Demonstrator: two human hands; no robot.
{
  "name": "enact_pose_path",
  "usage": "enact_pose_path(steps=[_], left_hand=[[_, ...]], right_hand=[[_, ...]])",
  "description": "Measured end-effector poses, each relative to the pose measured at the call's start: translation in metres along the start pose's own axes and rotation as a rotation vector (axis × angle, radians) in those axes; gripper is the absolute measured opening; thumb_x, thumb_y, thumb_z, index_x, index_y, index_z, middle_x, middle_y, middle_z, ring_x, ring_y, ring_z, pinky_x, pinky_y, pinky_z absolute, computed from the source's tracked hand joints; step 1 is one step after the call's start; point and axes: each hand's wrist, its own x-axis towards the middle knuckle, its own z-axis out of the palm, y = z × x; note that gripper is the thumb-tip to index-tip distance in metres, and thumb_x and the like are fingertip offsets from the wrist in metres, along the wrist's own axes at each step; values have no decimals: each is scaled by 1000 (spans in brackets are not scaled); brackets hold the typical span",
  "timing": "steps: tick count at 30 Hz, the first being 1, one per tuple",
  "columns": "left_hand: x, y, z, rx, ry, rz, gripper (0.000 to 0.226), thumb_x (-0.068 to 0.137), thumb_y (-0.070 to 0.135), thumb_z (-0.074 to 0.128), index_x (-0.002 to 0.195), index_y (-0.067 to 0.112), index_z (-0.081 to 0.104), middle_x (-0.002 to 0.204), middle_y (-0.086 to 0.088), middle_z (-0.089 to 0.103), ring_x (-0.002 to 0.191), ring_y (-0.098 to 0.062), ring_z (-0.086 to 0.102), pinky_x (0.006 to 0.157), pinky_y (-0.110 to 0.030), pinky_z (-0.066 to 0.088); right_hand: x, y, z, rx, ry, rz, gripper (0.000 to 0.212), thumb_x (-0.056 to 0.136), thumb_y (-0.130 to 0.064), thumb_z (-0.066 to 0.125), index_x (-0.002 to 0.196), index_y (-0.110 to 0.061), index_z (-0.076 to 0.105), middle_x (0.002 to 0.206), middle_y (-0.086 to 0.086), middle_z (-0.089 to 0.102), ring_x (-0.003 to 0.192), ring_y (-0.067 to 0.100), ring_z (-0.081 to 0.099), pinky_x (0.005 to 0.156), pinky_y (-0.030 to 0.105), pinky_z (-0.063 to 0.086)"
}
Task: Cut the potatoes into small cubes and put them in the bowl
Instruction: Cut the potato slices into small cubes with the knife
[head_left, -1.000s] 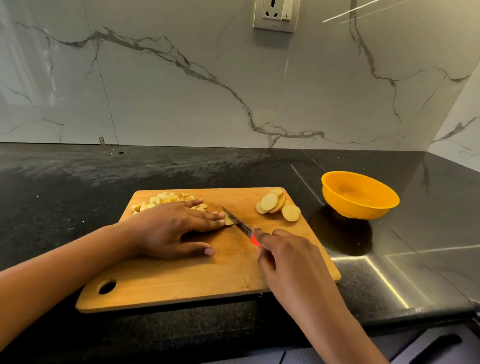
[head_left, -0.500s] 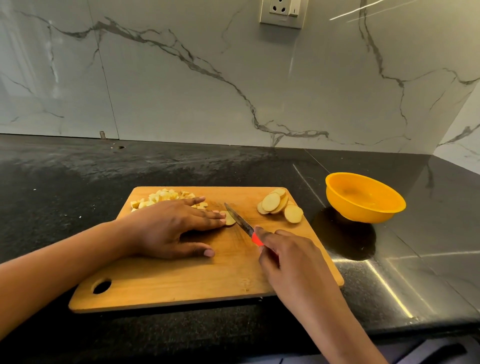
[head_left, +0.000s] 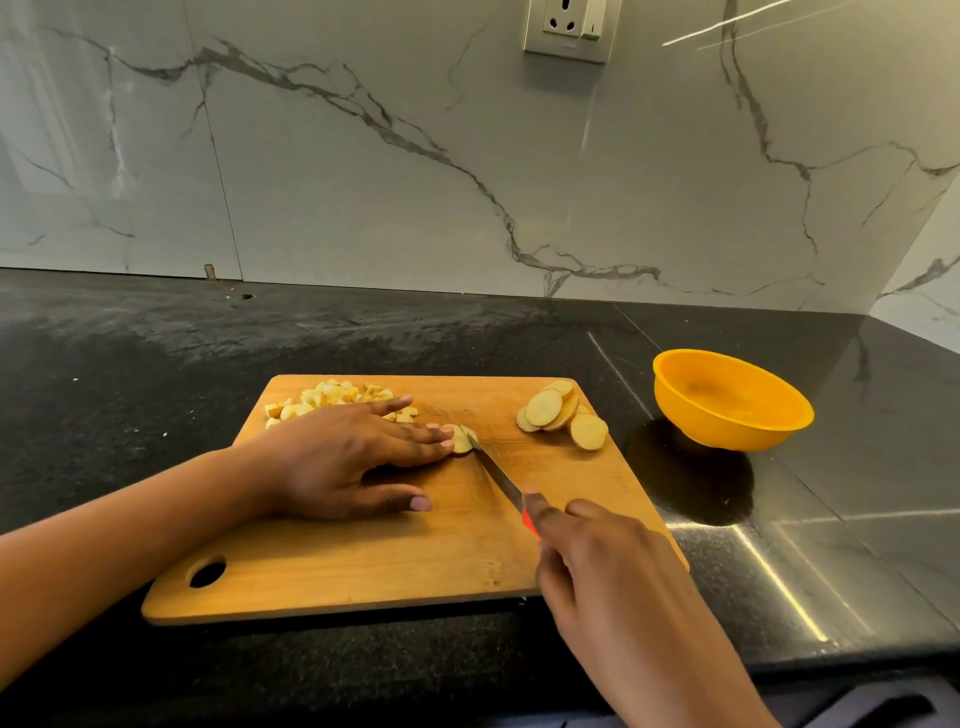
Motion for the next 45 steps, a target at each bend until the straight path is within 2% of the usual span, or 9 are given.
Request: enact_pose_path(steps=[5, 9, 13, 18, 21, 28, 36, 41, 45], left_hand=[[-2, 2, 2, 13, 122, 55, 61, 93, 67, 19, 142, 31, 30, 146, 19, 31, 137, 10, 18, 117, -31, 1], [-4, 3, 4, 55, 244, 100, 57, 97, 60, 26, 139, 24, 39, 141, 10, 43, 133, 3, 32, 115, -41, 8], [-4, 2, 4, 94, 237, 107, 59, 96, 62, 26, 137, 23, 41, 139, 10, 46, 132, 5, 32, 115, -40, 6], [-4, 2, 2, 77, 170, 78, 66, 92, 69, 19, 139, 26, 38, 141, 15, 41, 133, 10, 26, 116, -31, -2], [-3, 2, 1, 62, 125, 55, 68, 90, 71, 15, 140, 29, 34, 143, 17, 37, 133, 13, 22, 116, -26, -5], [-2, 0, 1, 57, 108, 59, 69, 90, 71, 15, 141, 30, 34, 142, 19, 36, 132, 16, 21, 116, -26, -9], [-2, -3, 1, 49, 113, 74, 66, 91, 69, 17, 141, 29, 32, 141, 20, 35, 132, 18, 19, 115, -24, -10], [-1, -3, 2, 47, 102, 84, 66, 91, 69, 17, 141, 28, 34, 141, 20, 34, 132, 17, 19, 116, -27, -8], [-1, -3, 1, 65, 91, 89, 66, 91, 71, 14, 140, 31, 31, 141, 22, 32, 131, 21, 14, 116, -25, -11]], right_hand=[[-8, 8, -13, 120, 27, -28, 48, 100, -31, 35, 147, -37, 28, 82, -13, 38, 65, 5, 38, 54, 16, 31], [-3, 4, -21, 82, 49, -22, 46, 99, -34, 37, 144, -39, 32, 81, -15, 44, 72, 7, 47, 58, 19, 37], [13, 3, -12, 132, 85, 3, 46, 98, -32, 42, 143, -37, 36, 102, -15, 57, 84, 7, 52, 68, 18, 41], [20, -4, 1, 166, 66, -2, 46, 99, -31, 40, 144, -35, 34, 92, -14, 49, 77, 5, 46, 61, 18, 36], [20, -3, 7, 184, 78, 2, 46, 99, -30, 40, 144, -35, 34, 98, -14, 54, 84, 6, 50, 69, 19, 40], [21, -5, 12, 174, 75, -20, 47, 100, -31, 38, 146, -34, 30, 95, -16, 47, 86, 7, 50, 71, 19, 41], [23, -6, 15, 151, 69, -48, 47, 100, -32, 37, 147, -34, 28, 90, -17, 43, 78, 4, 45, 60, 14, 33], [41, -6, 18, 124, -12, -41, 48, 100, -29, 38, 147, -26, 30, 113, -8, 56, 99, 7, 51, 76, 20, 40], [41, -11, 17, 33, -87, -62, 50, 101, -26, 37, 149, -22, 24, 119, -2, 54, 103, 13, 51, 74, 22, 37]])
